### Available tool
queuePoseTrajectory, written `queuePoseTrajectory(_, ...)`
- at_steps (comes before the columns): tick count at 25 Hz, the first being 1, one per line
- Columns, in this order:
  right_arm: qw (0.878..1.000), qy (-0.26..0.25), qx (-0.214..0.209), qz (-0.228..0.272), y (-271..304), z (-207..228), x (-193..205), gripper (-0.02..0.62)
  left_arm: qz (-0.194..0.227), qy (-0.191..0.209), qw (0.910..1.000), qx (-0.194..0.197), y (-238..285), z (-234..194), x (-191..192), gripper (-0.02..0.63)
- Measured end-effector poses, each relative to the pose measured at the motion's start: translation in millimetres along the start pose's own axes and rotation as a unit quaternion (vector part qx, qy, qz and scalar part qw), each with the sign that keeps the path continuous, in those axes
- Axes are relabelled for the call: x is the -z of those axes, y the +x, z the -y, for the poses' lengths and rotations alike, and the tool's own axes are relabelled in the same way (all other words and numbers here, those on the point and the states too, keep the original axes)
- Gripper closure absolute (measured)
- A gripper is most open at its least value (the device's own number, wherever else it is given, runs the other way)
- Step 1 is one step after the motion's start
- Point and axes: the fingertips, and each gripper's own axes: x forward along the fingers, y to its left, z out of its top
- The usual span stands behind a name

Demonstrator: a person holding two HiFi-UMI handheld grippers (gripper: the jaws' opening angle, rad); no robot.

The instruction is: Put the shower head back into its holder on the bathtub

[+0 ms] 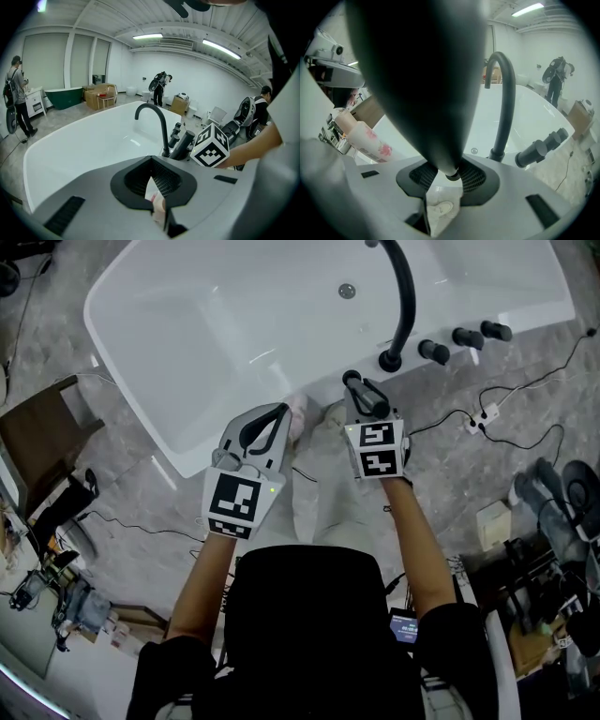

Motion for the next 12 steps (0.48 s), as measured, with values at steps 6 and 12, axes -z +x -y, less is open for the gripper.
queuePoseTrajectory(6, 1.0, -0.021, 0.015, -0.011, 9.9, 1.5, 5.2, 0.449, -0.003, -0.003, 1.0, 0.003, 2.2, -1.6, 3.1, 0.592)
queuePoseTrajectory(12, 0.999, -0.028, 0.018, -0.013, 11.4, -0.4, 0.5, 0.449, -0.003, -0.006, 1.0, 0.006, 3.2, -2.1, 2.1, 0.592)
